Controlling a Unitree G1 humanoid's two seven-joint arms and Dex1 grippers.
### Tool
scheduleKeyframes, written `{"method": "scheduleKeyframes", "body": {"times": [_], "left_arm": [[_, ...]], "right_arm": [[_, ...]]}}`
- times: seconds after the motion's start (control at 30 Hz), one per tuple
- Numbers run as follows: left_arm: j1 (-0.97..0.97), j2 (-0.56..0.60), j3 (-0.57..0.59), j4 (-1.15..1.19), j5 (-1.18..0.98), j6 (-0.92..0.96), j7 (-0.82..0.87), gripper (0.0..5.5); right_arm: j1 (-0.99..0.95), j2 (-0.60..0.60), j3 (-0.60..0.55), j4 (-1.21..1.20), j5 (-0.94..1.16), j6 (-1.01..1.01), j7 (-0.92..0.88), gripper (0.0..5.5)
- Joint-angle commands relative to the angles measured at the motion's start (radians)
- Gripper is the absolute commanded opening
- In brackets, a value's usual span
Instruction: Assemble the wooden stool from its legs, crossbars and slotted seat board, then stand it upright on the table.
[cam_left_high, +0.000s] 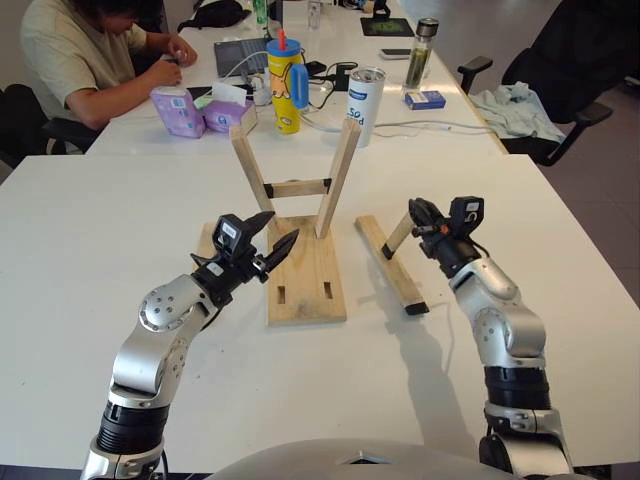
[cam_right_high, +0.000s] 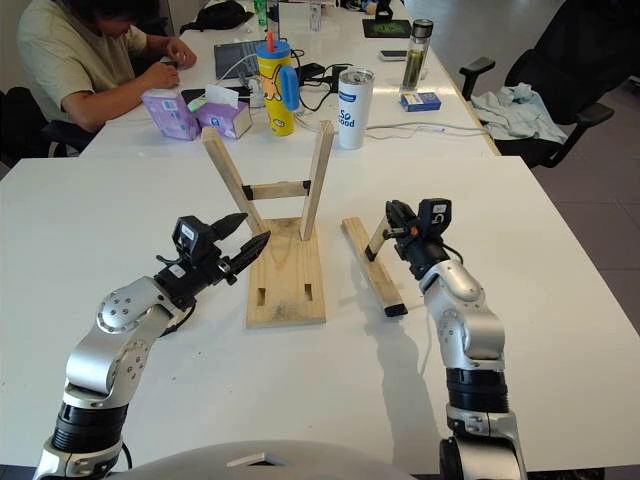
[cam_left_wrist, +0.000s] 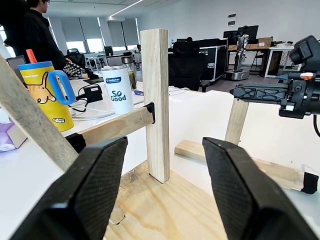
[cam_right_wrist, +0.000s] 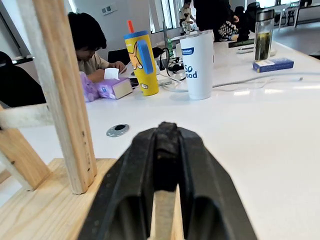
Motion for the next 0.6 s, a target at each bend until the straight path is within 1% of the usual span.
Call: {"method": "scheduleKeyframes", "body": {"times": [0.03, 0.27, 0.6], "left_arm": [[-0.024, 0.003, -0.003, 0.018, 0.008, 0.001, -0.003, 2.79], [-0.029, 0.002, -0.004, 0.029, 0.011, -0.006, -0.001, 2.79], [-0.024, -0.004, -0.002, 0.032, 0.017, -0.014, 0.009, 2.79]], "right_arm": [[0.113, -0.01, 0.057, 0.06, -0.099, 0.018, -0.012, 0.44], [0.105, -0.039, 0.126, 0.081, -0.178, -0.001, 0.021, 0.44], [0.078, -0.025, 0.098, 0.113, -0.158, 0.001, 0.042, 0.44]]}}
